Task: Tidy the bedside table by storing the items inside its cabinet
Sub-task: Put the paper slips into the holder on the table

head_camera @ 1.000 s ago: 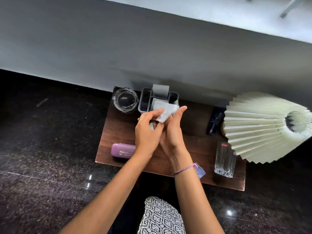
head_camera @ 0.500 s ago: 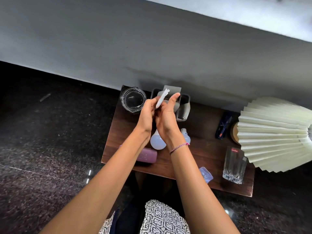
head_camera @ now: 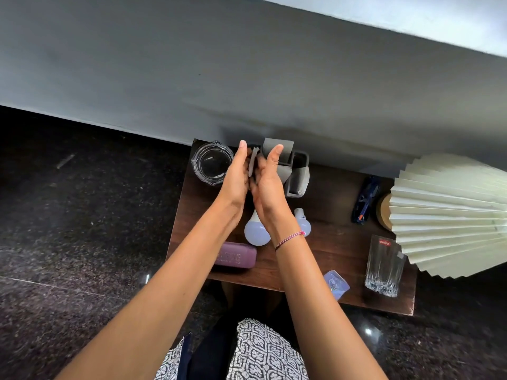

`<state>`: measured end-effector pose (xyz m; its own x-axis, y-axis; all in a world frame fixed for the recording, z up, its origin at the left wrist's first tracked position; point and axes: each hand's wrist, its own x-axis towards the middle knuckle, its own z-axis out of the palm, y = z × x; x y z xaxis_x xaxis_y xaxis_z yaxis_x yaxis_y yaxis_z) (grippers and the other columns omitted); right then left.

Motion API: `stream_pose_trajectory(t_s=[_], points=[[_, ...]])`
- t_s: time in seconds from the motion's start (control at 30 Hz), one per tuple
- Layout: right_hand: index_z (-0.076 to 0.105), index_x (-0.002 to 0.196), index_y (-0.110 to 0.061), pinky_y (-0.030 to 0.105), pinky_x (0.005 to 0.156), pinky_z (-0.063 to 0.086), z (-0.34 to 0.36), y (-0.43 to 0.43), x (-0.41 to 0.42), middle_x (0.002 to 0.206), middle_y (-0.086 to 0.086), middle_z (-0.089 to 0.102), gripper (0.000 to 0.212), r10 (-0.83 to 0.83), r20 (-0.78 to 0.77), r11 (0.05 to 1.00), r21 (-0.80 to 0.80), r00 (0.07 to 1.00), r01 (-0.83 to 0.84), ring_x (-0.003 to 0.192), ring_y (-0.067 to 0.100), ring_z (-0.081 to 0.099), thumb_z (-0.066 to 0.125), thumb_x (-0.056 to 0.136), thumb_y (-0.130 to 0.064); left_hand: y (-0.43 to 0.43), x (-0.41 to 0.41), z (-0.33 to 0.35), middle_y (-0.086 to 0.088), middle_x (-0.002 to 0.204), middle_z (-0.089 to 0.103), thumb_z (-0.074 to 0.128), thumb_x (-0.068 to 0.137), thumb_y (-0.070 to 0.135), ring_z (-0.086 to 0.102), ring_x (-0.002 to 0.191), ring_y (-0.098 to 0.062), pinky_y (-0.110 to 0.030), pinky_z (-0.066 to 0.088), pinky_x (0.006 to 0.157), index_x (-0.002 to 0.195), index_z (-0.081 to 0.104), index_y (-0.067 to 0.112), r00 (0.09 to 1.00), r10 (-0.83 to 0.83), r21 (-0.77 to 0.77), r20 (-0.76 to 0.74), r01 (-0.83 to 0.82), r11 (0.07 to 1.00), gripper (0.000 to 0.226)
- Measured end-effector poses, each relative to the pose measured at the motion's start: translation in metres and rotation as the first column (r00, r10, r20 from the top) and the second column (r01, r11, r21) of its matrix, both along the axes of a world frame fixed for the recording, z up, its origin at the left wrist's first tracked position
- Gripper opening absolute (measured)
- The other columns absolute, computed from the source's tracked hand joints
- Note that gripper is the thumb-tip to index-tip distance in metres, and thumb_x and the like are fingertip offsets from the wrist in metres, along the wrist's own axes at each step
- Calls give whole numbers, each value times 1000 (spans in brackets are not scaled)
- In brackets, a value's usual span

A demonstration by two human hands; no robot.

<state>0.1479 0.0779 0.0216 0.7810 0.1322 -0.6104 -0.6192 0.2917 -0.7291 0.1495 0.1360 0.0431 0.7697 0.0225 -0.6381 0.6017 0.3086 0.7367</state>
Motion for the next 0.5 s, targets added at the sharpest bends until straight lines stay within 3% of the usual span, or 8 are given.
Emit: stream_pose_trajectory(t_s=[0.07,0.13,0.17,0.23,0.3,0.33,0.4,0.5], points=[[63,92,-35,21,101,35,-2,-2,-1,86,-26,70,53,-14,25,1000,4,1000,14,90,-13,62,19,90,-65,1,3,-2,12,78,74,28,100,42,68,79,6,-8,52,72,91,61,20,999,23,-33,-24,-24,999,40],[62,99,-35,24,107,33,0,-4,-3,95,-26,69,51,-12,48,1000,-16,999,12,93,-14,59,21,90,-65,2,5,-1,0,115,68,27,99,44,61,110,-6,-18,45,98,117,56,12,999,18,-24,-50,-19,1000,47],[60,111,-32,26,110,31,1,-6,-4,110,-22,66,56,-4,54,999,-39,999,6,100,-13,56,23,86,-68,3,5,0,-4,129,60,26,99,45,54,120,-10,-22,40,105,128,50,9,998,8,-21,-59,-9,1000,52],[48,133,-21,28,113,30,6,-10,-7,137,-7,52,74,22,44,990,-137,999,-15,118,-4,47,28,81,-70,3,5,-1,-1,128,55,25,99,45,53,114,-5,-15,41,95,136,43,8,999,-13,-28,-41,12,1000,55],[49,133,-17,32,113,33,10,-13,-9,139,0,50,60,68,121,933,-359,990,-20,126,5,45,33,92,-57,4,5,-4,8,109,60,23,100,43,58,91,7,-3,45,71,132,47,9,999,-13,-27,-36,12,1000,53],[51,130,-14,32,112,34,11,-15,-10,136,2,51,48,148,196,847,-532,970,-22,126,9,45,36,97,-45,4,5,-5,11,101,61,24,101,42,59,82,10,-1,45,62,127,51,10,999,-5,-16,-39,4,1000,50],[54,126,-5,32,112,31,5,-25,-13,138,10,47,35,398,245,563,-826,884,-25,131,19,40,40,99,-23,6,4,-7,14,92,62,27,101,36,62,71,15,-1,44,56,110,60,17,999,9,7,-36,-9,1000,39],[58,118,0,34,116,26,-6,-37,-18,146,19,35,29,629,54,192,-977,776,-88,142,28,23,40,96,-7,7,1,-11,13,93,63,39,99,29,60,83,8,-10,44,74,102,65,19,998,-41,171,-38,47,984,27]])
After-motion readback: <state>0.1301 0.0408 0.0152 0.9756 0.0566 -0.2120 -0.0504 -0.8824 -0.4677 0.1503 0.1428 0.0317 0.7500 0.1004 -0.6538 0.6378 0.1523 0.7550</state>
